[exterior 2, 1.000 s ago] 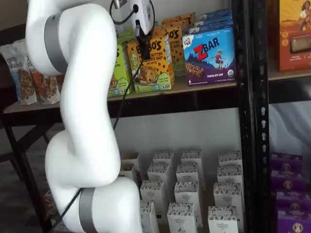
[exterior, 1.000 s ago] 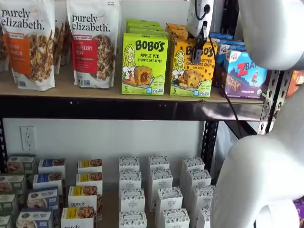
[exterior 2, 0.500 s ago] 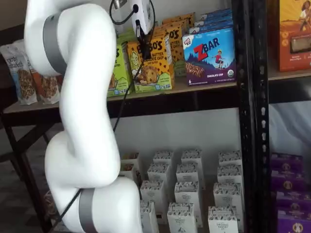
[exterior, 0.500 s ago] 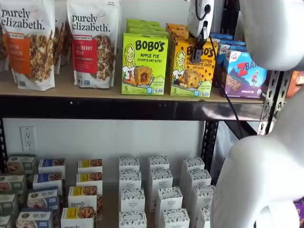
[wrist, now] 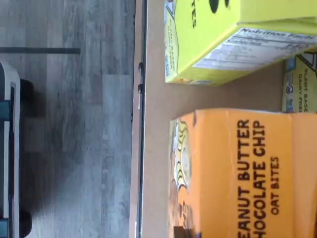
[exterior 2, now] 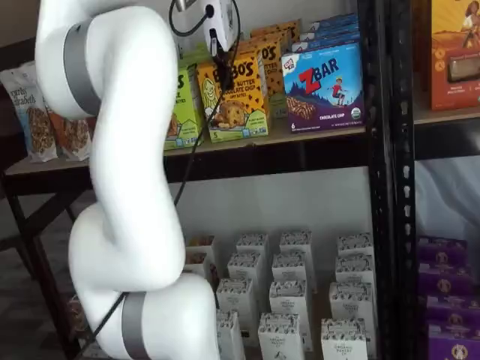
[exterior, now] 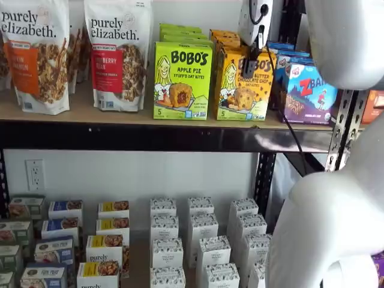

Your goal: Pick up the orange box on the top shelf, the fifth box from the left

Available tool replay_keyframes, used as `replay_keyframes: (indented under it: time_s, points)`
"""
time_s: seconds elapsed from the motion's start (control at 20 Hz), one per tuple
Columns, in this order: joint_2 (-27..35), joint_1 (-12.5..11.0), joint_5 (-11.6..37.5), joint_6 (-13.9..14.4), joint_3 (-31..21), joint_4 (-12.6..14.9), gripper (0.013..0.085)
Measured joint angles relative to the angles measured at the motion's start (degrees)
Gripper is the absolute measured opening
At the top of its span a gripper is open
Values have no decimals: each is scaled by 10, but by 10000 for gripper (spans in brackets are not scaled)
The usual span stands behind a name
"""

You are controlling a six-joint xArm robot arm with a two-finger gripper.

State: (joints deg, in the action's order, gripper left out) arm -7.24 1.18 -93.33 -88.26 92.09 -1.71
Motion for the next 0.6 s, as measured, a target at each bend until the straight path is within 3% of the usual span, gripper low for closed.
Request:
replay_keyframes:
  time_s: [0.6]
  points:
    - [-43,-12,-2,-11,-27,-5,370]
